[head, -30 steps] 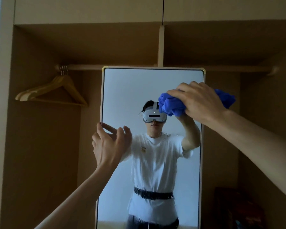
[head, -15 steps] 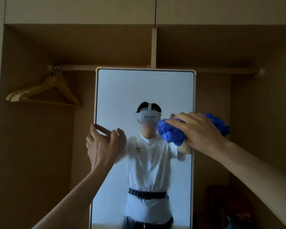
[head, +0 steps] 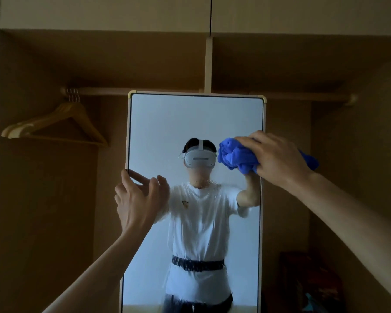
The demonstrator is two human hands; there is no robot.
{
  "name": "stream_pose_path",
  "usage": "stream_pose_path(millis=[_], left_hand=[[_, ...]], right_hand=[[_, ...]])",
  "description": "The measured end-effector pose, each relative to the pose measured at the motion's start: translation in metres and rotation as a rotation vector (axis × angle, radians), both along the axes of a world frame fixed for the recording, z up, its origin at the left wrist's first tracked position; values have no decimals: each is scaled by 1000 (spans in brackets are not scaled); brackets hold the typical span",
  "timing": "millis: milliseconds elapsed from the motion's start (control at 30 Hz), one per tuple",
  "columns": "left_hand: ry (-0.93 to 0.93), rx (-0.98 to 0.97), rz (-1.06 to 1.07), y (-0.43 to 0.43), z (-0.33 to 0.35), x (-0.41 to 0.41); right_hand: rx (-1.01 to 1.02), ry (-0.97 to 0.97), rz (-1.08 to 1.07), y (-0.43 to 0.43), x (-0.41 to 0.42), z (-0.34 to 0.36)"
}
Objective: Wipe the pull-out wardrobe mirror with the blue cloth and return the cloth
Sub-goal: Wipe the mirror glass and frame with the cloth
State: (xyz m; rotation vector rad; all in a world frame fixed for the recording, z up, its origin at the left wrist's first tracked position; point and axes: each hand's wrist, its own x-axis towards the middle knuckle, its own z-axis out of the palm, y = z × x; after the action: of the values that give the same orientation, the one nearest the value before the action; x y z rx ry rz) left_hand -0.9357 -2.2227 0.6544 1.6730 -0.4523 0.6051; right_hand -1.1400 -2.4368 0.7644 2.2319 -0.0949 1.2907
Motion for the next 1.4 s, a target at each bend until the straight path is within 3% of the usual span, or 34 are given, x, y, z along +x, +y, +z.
stream_pose_path(millis=[300,433,500,767,1067,1400], left_hand=[[-1,-9,-20,3,0,6],[7,13,-51,11,6,15],[-1,17,-66,13,8,19],[-20,9,-162,17,10,20],[-37,0,-210,21,7,28],[-52,22,-325,33,5,41]], right_hand=[[237,19,-83,3,-1,-34],[473,-213,91,3,4,-22],[520,-346,-68,-3,6,-16],[574,-421,-182,4,18,-12],[642,-430,-165,26,32,-12],[519,-379,44,79,80,-14]])
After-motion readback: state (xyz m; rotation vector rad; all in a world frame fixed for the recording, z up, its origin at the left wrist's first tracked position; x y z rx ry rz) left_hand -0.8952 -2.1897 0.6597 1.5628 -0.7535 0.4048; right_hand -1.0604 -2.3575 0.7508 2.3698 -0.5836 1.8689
